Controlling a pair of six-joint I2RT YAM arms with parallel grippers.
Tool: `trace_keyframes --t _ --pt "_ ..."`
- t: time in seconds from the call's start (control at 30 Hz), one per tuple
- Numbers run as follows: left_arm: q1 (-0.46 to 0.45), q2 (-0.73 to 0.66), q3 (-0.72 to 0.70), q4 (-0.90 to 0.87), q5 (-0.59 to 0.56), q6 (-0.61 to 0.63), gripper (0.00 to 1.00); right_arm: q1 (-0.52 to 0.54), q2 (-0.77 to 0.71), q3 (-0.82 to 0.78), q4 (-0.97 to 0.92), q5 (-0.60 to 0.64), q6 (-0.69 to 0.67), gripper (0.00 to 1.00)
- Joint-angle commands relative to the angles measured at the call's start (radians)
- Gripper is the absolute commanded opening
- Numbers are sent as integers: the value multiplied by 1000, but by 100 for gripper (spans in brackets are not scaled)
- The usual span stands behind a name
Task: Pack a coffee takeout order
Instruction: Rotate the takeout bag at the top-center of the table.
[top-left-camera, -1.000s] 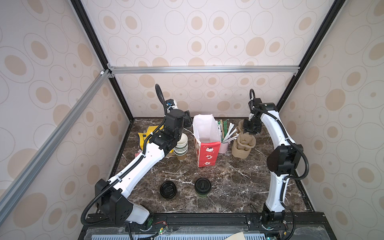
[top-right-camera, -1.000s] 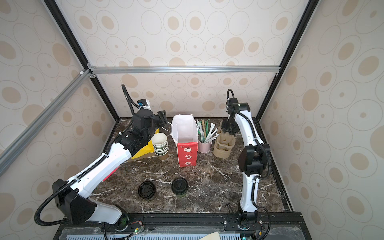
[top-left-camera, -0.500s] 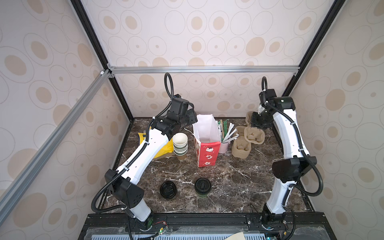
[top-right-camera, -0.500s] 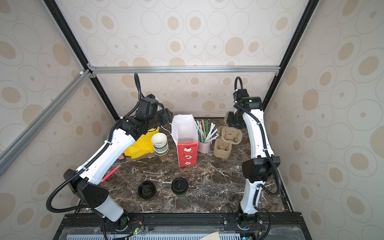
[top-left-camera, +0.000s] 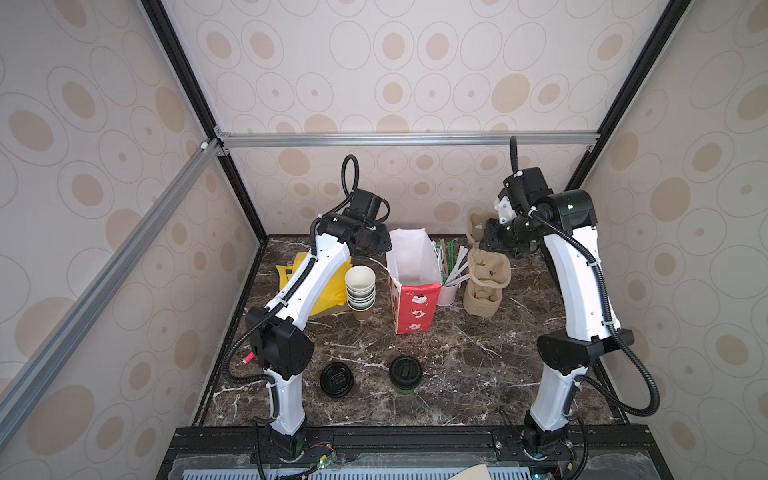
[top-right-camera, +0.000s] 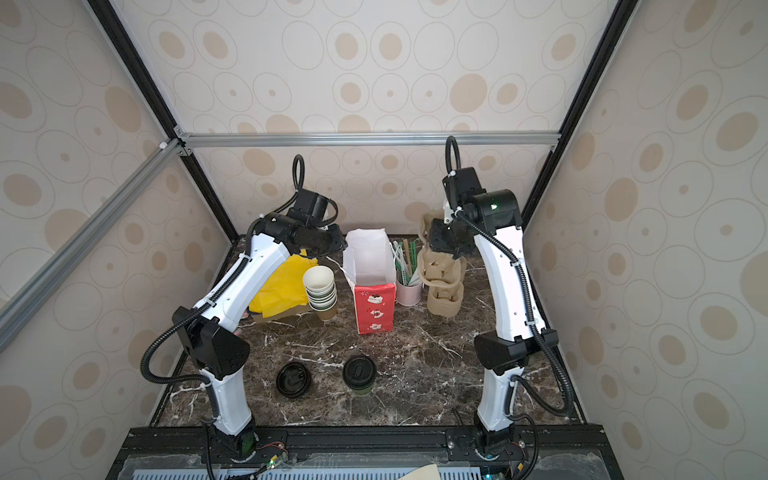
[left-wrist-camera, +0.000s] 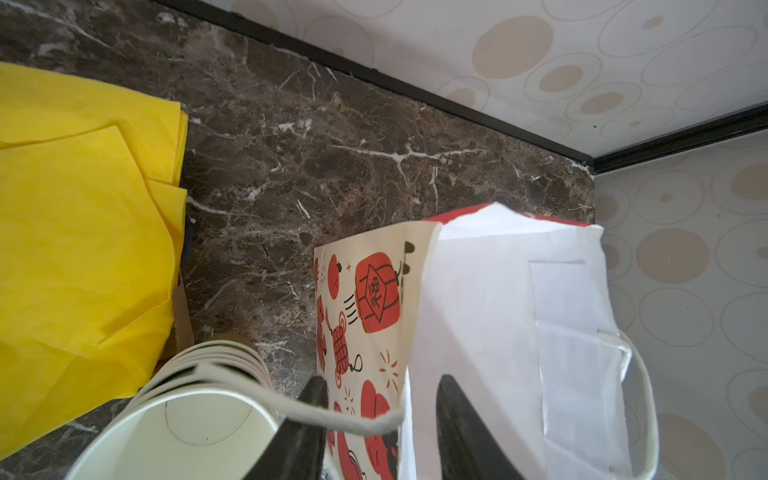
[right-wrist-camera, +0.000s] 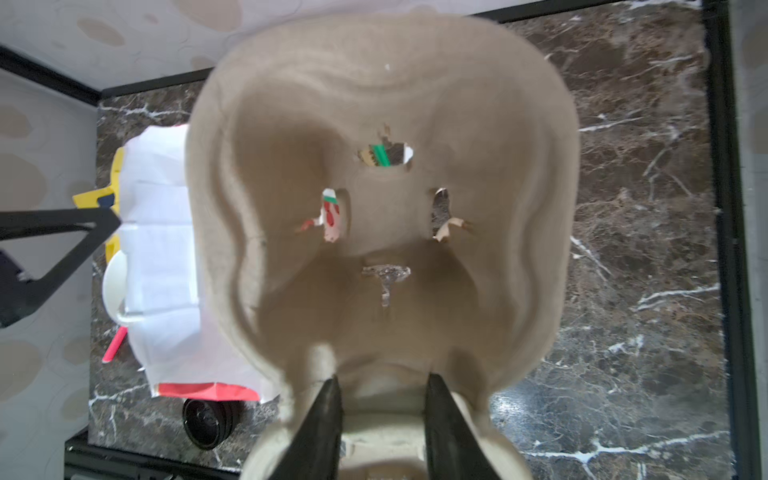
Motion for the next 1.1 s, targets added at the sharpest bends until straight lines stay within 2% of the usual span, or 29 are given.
trace_keyframes --t 0.0,0.17,0.43,0.8,1.07 --pt "15 -4 42 -33 18 32 40 46 -22 11 12 -45 39 32" --pt "16 -10 21 -27 52 41 33 107 -25 0 90 -85 75 33" --pt "16 -55 -100 57 105 30 25 187 0 -34 259 -95 153 32" --pt "16 -124 -230 167 147 -35 2 267 72 -40 447 -5 225 30" --pt "11 -180 -328 278 196 -134 0 299 118 -36 485 109 248 30"
